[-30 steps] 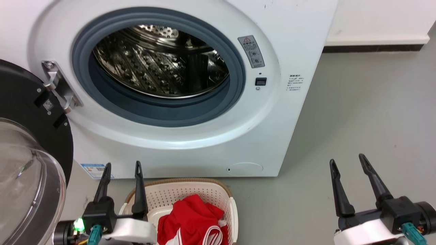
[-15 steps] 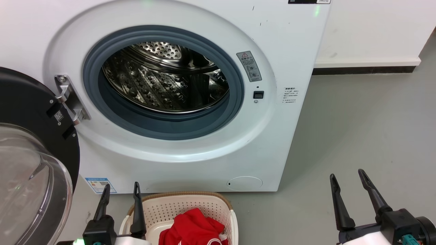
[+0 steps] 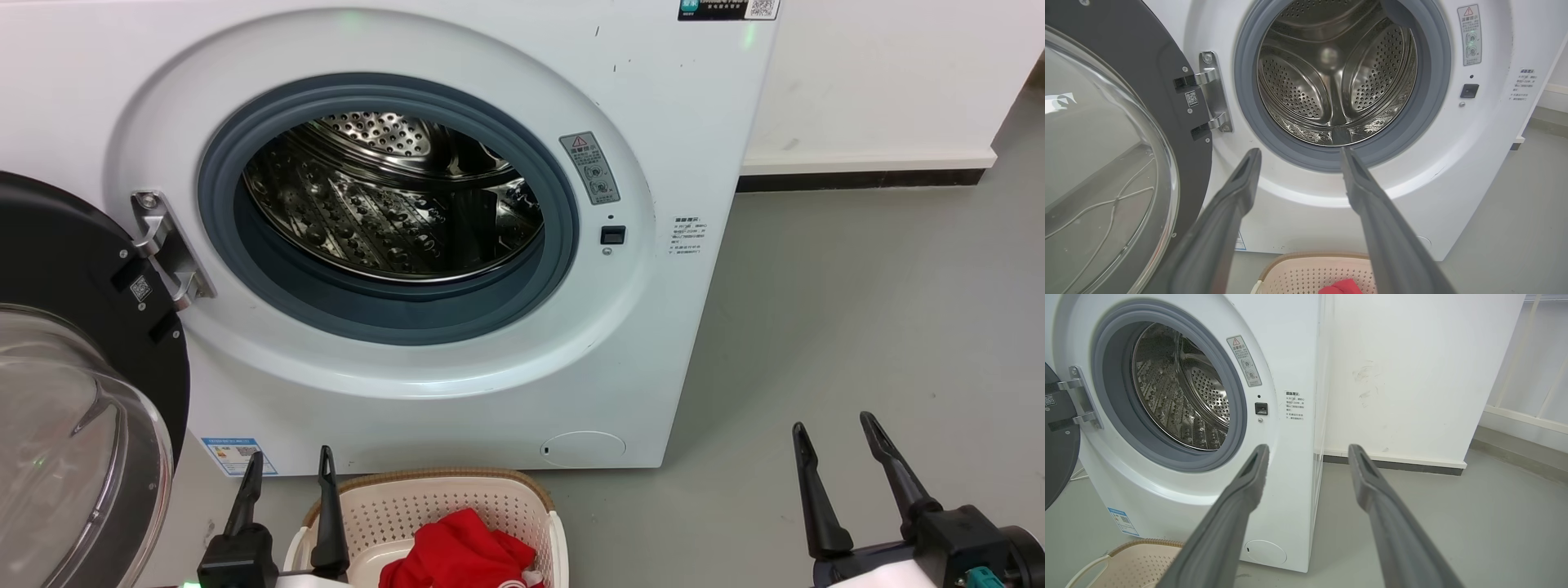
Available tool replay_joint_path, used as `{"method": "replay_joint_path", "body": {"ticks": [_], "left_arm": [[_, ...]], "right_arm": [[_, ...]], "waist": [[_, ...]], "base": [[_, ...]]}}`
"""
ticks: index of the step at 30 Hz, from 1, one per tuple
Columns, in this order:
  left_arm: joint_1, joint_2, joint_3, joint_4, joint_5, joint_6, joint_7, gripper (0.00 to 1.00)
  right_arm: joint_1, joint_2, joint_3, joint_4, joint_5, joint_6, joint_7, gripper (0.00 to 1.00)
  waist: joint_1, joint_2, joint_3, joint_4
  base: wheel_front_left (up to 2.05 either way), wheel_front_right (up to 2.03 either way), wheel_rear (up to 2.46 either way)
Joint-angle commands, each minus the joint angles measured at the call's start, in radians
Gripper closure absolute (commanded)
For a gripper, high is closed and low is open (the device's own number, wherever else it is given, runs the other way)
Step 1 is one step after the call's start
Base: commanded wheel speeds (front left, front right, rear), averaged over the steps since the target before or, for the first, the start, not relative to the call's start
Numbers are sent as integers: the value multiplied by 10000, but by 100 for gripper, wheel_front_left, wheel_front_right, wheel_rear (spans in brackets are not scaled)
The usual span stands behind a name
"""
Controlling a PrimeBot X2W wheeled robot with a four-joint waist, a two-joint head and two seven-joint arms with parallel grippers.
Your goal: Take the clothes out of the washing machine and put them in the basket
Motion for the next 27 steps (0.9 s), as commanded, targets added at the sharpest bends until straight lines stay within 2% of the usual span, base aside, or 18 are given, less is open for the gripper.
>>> {"method": "replay_joint_path", "body": {"ticks": [1, 5, 6, 10, 27], "left_arm": [[83, -16, 29, 20, 32, 29, -26, 0], [43, -16, 69, -35, 64, 48, -26, 0], [-1, -2, 41, -34, 31, 41, 1, 100], [35, -13, 27, 346, -67, 26, 62, 100], [-499, -12, 323, 634, -3525, -460, 889, 100]], "right_arm": [[97, -2, -12, 28, 19, -7, -19, 0], [83, -2, 5, 11, 50, -7, -19, 0], [1, 0, 4, 3, 27, 0, 0, 100], [52, 8, 33, 311, 119, 0, 17, 100], [-495, -214, 19, 737, 3922, -1, 627, 100]], "waist": [[0, -1, 0, 2], [0, -1, 4, 12], [1, -1, 4, 11], [1, -1, 5, 12], [1, -1, 52, 67]], "base": [[0, 0, 0], [0, 0, 0], [0, 0, 0], [0, 0, 0], [0, 0, 0]]}}
